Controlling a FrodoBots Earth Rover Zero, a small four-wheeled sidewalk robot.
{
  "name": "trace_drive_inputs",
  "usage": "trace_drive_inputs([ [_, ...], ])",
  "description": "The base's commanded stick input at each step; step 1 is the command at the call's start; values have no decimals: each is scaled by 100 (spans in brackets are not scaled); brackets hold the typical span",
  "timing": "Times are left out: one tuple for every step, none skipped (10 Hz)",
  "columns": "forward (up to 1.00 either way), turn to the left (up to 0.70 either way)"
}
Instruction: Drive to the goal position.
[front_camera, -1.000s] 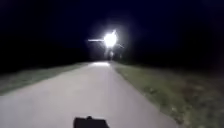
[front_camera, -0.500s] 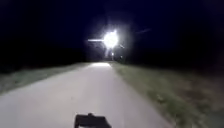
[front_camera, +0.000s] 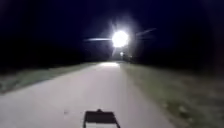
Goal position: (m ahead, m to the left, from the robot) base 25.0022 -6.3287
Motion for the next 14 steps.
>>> trace_drive_inputs([
  [100, 1],
  [100, 0],
  [100, 0],
  [100, 0],
  [100, 0],
  [100, 0],
  [100, 0],
  [100, 0],
  [100, 0],
  [100, -2],
  [100, -11],
  [100, -40],
  [100, -37],
  [100, -23],
])
